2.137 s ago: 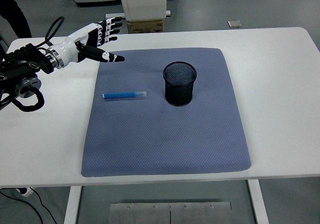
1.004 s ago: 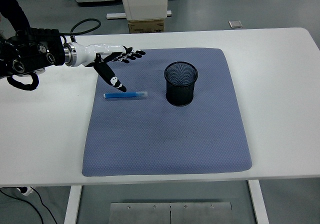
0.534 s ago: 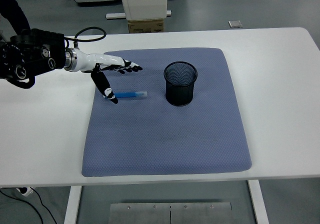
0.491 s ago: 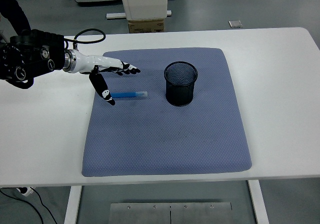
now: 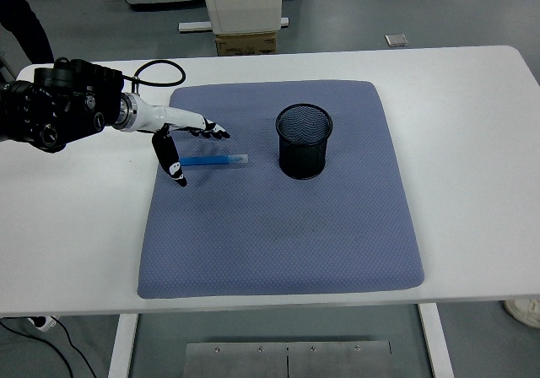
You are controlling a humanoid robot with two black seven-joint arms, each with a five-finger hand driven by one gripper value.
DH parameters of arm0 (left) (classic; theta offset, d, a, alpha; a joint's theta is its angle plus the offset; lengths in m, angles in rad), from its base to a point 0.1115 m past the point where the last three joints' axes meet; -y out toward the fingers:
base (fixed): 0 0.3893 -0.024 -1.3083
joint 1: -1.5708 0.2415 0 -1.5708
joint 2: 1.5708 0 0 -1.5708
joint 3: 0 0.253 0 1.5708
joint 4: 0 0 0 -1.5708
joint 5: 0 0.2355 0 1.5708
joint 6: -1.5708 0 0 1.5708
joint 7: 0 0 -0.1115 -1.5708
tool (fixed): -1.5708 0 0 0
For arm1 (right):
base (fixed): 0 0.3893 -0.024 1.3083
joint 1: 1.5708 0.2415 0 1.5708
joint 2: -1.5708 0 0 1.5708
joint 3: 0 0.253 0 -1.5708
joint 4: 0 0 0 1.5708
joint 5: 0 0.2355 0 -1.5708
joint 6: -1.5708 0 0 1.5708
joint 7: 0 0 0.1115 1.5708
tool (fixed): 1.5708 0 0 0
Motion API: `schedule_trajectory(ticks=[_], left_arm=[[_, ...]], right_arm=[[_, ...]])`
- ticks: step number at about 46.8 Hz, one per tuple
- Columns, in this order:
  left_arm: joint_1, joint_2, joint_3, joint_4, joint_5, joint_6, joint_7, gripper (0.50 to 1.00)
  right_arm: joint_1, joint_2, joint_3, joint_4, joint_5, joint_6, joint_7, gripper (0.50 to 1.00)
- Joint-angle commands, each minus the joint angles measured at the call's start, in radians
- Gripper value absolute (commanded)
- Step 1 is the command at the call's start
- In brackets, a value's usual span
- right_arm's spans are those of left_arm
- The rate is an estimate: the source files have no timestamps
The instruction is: Left hand places marker in pen holder
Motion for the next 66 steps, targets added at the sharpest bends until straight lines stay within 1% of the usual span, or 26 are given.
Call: schedule_trajectory(ticks=[1,2,6,12,46,48,57,62,66], left_arm=[[-0.008,-0.005,0.0,0.0,0.004,-0.002,0.008,1.0],[-0.018,-0.016,0.0,0.001,0.004,-0.002,0.019,1.0],[-0.02,-0.022,0.0,0.003,0.008,-0.002,0.025,1.0],[-0.02,-0.033,-0.005,0.004,0.045,-0.001,0.025,1.0],[-0.018,-0.065,-0.008,0.004,0.099,-0.004,0.025,1.0],[-0.017,-0.065,-0.008,0.004,0.104,-0.005,0.025,0.988],[-0.015,-0.066,-0.008,0.004,0.122,-0.005,0.028,0.982],[-0.014,-0.066,-0.008,0.004,0.123,-0.007,0.028,0.965],[-0.012,-0.066,-0.008,0.004,0.123,-0.007,0.031,0.965]], right_arm=[[0.001,0.0,0.0,0.0,0.0,0.0,0.0,1.0],[0.001,0.0,0.0,0.0,0.0,0.0,0.0,1.0],[-0.001,0.0,0.0,0.0,0.0,0.0,0.0,1.0],[0.001,0.0,0.0,0.0,0.0,0.0,0.0,1.0],[0.001,0.0,0.0,0.0,0.0,0.0,0.0,1.0],[0.001,0.0,0.0,0.0,0.0,0.0,0.0,1.0],[0.001,0.0,0.0,0.0,0.0,0.0,0.0,1.0],[0.001,0.0,0.0,0.0,0.0,0.0,0.0,1.0],[0.001,0.0,0.0,0.0,0.0,0.0,0.0,1.0]])
